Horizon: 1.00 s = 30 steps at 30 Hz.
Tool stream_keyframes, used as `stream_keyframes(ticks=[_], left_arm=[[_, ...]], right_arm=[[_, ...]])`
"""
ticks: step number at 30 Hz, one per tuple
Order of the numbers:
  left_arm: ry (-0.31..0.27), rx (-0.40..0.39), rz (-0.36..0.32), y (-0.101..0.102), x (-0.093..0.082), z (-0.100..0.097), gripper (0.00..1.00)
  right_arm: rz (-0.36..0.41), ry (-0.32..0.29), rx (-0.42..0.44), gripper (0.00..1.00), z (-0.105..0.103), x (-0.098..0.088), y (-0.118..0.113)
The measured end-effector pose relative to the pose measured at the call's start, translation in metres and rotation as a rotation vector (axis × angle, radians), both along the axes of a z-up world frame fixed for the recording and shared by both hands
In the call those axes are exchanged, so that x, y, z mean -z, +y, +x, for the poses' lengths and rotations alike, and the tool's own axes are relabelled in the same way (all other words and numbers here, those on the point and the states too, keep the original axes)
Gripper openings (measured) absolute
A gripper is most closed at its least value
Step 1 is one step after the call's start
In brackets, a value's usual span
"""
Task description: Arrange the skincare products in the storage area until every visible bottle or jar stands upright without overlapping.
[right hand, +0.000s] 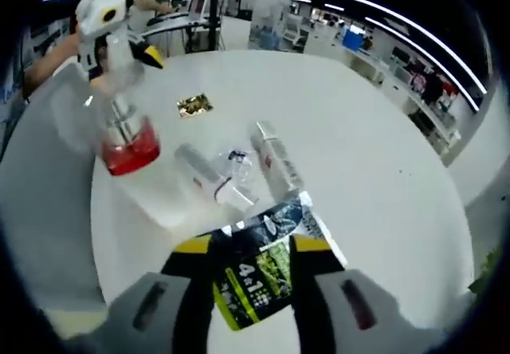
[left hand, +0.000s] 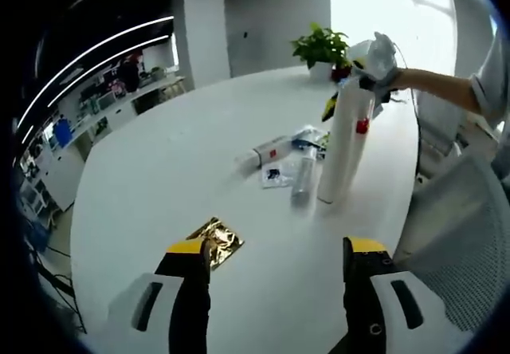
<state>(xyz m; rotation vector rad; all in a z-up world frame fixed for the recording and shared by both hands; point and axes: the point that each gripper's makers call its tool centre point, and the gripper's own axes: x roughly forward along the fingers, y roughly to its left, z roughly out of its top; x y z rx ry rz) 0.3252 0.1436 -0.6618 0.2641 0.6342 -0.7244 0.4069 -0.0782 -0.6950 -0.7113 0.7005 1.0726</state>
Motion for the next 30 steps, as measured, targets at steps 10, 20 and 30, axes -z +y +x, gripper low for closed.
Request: stream_keyframes(ticks=[10, 20, 30], left_arm=[[0.007, -0.038, -0.021, 0.007, 0.000, 0.000, 0.63], [0.022, -0.069, -0.043, 0.011, 0.005, -0.004, 0.61], [0.031, -0.087, -0.053, 0.013, 0.005, -0.005, 0.60]], right_arm=[[-0.080, 0.107, -0.129, 0.38, 0.006, 0.020, 0.013], [-0.156, 0.144, -0.253, 0.34, 0.013, 0.032, 0.028], [-0.204, 0.165, -0.385, 0.33, 0.012, 0.044, 0.046]])
